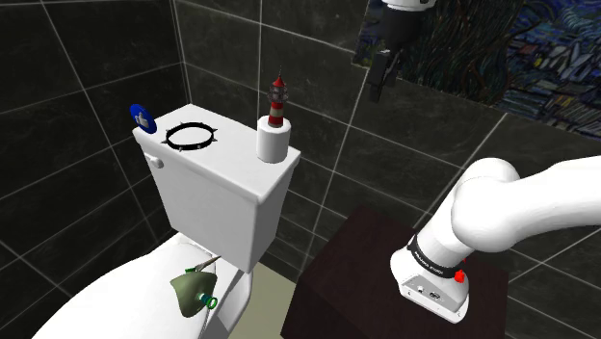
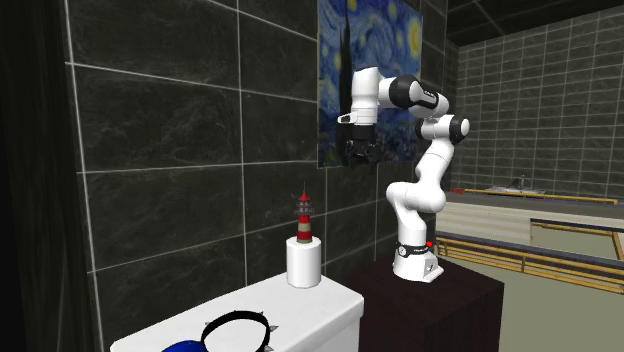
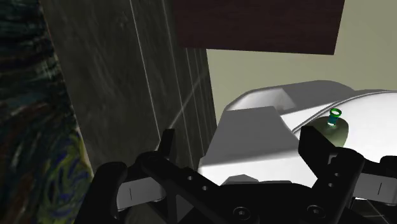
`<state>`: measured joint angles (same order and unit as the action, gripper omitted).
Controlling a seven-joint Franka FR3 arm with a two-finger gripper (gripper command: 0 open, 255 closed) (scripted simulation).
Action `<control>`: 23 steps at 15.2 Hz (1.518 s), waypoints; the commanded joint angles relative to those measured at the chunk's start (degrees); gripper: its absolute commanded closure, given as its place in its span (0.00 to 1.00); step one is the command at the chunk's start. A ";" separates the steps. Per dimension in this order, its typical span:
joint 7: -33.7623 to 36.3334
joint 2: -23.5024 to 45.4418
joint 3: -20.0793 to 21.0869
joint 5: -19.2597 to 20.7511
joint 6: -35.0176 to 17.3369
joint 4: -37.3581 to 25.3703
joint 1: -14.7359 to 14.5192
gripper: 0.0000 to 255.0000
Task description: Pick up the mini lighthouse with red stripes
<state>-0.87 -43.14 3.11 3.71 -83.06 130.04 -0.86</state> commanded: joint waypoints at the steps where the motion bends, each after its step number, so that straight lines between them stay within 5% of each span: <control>1: 0.00 0.00 0.00 0.00 0.00 0.00 0.00 0.00; 13: -9.74 39.45 -3.18 -4.41 9.14 -34.28 -1.23 0.00; 21: -13.98 69.86 -2.45 -7.88 25.50 -71.37 -1.06 0.00; 23: -14.14 68.96 -2.45 -7.80 23.40 -68.37 -1.06 0.00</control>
<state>-15.04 25.23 0.57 -3.97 -59.18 61.51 -1.82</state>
